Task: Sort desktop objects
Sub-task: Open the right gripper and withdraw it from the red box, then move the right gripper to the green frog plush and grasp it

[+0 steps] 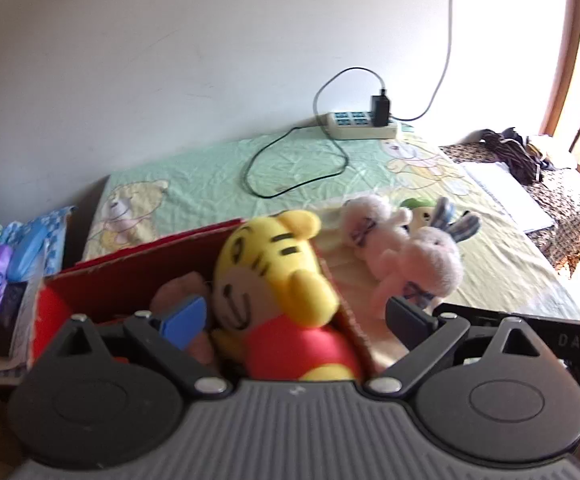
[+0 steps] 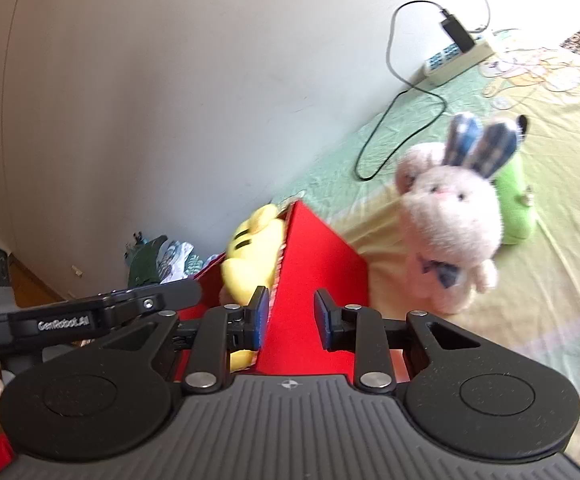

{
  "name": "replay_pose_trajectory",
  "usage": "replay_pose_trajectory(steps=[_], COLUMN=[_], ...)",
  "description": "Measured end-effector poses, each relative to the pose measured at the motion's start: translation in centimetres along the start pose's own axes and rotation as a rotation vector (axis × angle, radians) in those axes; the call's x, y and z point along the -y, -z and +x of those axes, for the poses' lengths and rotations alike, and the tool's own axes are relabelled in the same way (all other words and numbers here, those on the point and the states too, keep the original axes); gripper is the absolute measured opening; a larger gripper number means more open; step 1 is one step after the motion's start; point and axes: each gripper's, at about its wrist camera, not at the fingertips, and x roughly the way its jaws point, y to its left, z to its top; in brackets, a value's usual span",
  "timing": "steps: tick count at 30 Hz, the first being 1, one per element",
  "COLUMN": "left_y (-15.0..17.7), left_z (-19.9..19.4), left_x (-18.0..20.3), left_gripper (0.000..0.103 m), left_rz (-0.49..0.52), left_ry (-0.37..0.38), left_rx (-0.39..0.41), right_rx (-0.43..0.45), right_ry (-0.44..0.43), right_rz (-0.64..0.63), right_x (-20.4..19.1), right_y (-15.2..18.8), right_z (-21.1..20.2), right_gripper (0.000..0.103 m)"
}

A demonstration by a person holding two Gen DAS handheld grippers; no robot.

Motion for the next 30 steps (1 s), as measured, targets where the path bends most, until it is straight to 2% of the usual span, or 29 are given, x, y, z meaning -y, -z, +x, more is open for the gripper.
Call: replay_pose_trajectory(steps=[8,15,21,26,30], left_y=[-0.4,0.6,1.1,0.8,0.0], left_z=[3.8,9.7,14.4,17.0,17.4], left_x=[8.5,14.1,17.2,18.3,16.8], left_gripper=[0.096,0.096,0.095,0.093,0.089], left_rz=[0.073,0.094,0.090,0.089,0.062], left_ry=[0.214,0.323,0.362,0.320,0.289], left_rx=[-0.044,-0.143,-0.205,-0.226,-0.222], right_rx=[0.059,0.051,0.028,0.002,-0.023], right_ry=[0.144,0.225,0.245,0.235,0.217], right_rz=[0.114,0.133,0.131,0.137,0.148], right_x=[6.9,11.2,13.4,14.6,15.5], right_y=[-2.1,-3.8,-5.9,-7.3,-8.3], right_z=[-3.8,-4.8,-4.6,-4.1,-2.9], right_gripper=[0.029,0.029,0.029,0.029,0.029])
